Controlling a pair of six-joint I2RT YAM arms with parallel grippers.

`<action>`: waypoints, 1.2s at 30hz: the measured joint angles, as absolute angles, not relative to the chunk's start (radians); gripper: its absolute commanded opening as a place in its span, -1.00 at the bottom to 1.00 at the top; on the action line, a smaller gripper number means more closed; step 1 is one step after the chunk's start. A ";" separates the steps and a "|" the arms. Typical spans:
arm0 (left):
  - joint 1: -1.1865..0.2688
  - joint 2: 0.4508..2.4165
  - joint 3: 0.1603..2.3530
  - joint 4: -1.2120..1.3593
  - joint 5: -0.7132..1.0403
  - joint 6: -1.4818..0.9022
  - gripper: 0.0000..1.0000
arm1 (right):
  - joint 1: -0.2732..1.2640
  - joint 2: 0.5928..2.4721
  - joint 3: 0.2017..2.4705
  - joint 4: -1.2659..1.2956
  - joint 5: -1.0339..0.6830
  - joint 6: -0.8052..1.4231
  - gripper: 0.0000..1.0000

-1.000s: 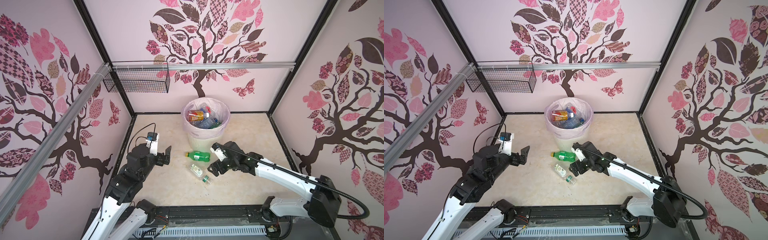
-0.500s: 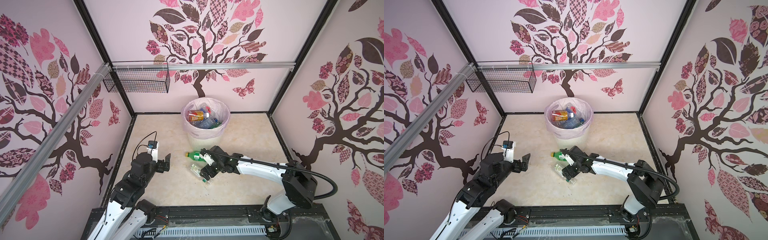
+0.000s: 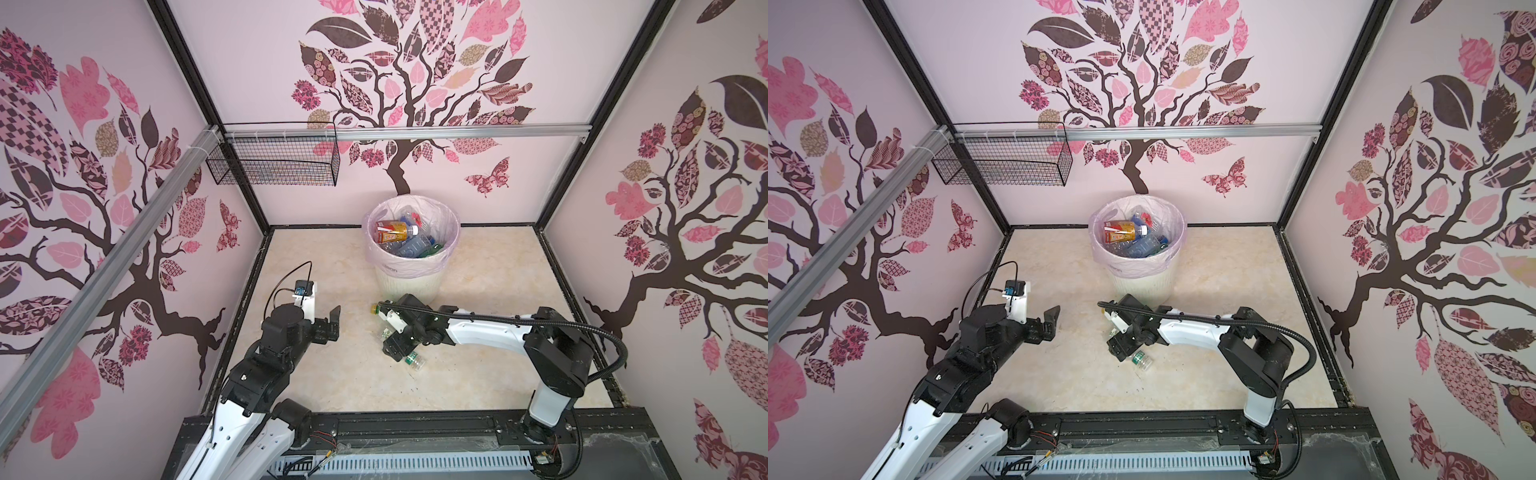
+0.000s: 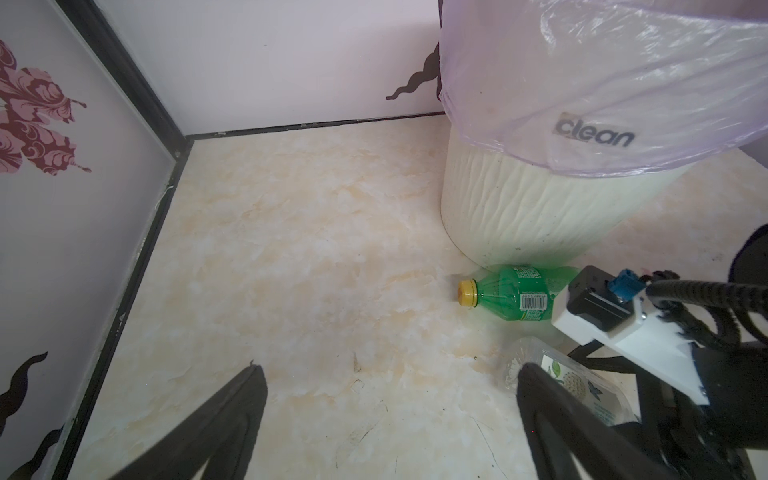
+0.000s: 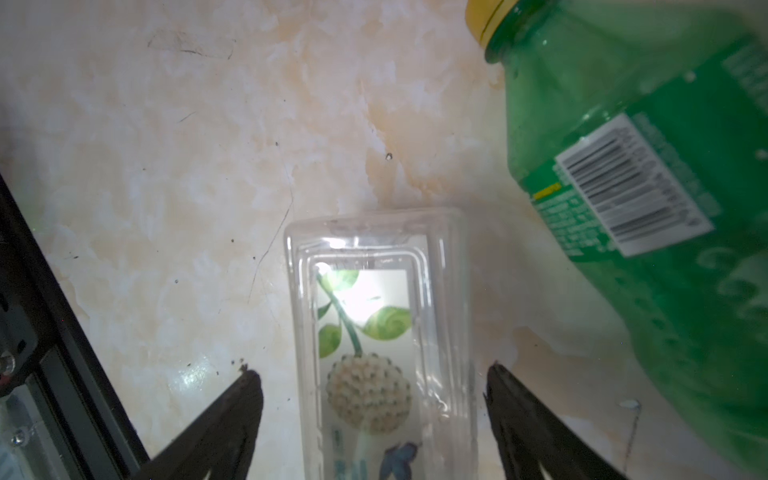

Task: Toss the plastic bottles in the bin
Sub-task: 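Draw the left gripper back while the right gripper lowers onto the clear fruit-picture box, then lift the clear box with the right gripper and drop it into the bin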

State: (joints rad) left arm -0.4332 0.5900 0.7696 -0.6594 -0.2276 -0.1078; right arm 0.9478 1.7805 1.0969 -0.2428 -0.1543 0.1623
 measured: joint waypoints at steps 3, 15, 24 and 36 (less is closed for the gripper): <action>-0.404 0.601 0.770 -0.651 -0.202 -0.109 0.95 | 0.948 1.811 1.111 -0.241 -0.146 0.178 0.58; -0.180 0.638 0.768 -0.611 -0.024 -0.131 0.95 | 0.948 1.829 1.112 -0.246 -0.106 0.202 0.14; -0.173 0.667 0.768 -0.605 -0.004 -0.123 0.95 | 0.948 1.643 1.008 -0.258 -0.146 0.201 0.05; -0.173 0.710 0.768 -0.568 0.007 -0.108 0.95 | 0.920 1.152 0.919 -0.321 -0.144 0.200 0.03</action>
State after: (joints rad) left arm -0.1726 0.7097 0.7681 -0.5678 0.0071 -0.1078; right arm 0.9195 1.1519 0.9188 -0.3214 -0.1436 0.1997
